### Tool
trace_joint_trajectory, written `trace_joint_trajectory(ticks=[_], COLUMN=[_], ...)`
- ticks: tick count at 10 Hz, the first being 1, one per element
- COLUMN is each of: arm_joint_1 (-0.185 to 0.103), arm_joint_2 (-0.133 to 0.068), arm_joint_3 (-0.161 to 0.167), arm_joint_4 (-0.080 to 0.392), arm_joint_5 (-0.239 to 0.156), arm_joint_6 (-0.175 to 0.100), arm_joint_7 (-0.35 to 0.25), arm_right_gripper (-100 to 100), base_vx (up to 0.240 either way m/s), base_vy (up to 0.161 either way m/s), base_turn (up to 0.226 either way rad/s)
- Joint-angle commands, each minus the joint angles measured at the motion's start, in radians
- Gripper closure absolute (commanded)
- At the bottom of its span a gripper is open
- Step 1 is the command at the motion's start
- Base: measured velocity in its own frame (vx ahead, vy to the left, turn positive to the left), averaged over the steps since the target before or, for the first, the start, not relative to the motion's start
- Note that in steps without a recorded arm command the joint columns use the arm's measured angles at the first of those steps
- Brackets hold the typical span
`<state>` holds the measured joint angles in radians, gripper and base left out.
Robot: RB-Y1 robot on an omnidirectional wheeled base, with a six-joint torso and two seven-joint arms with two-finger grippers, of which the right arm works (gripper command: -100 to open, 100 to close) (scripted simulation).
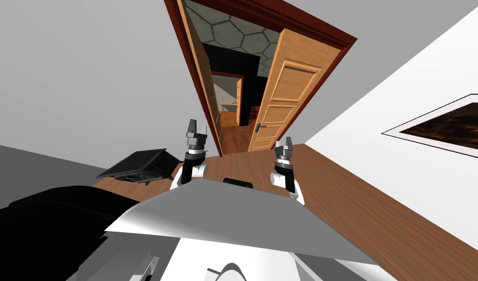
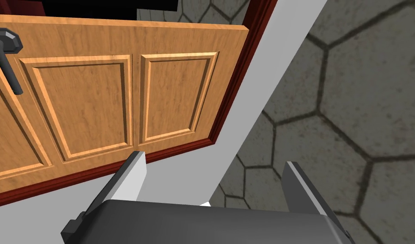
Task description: Push the door open
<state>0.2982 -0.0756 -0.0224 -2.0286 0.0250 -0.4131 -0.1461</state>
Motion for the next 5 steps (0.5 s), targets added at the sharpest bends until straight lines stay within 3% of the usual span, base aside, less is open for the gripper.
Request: trace_joint_trajectory(ticks=[1, 5], arm_joint_1=[-0.017, -0.062], arm_joint_2=[-0.001, -0.009], arm_joint_3=[0.009, 0.02], arm_joint_4=[0.037, 0.119], arm_joint_5=[0.0, -0.004], arm_joint_6=[0.002, 0.008], arm_joint_7=[0.005, 0.011], arm_right_gripper=[-100, -100], base_vx=[0.143, 0.096], base_vy=[-0.11, -0.078], base_turn=[0.052, 0.036])
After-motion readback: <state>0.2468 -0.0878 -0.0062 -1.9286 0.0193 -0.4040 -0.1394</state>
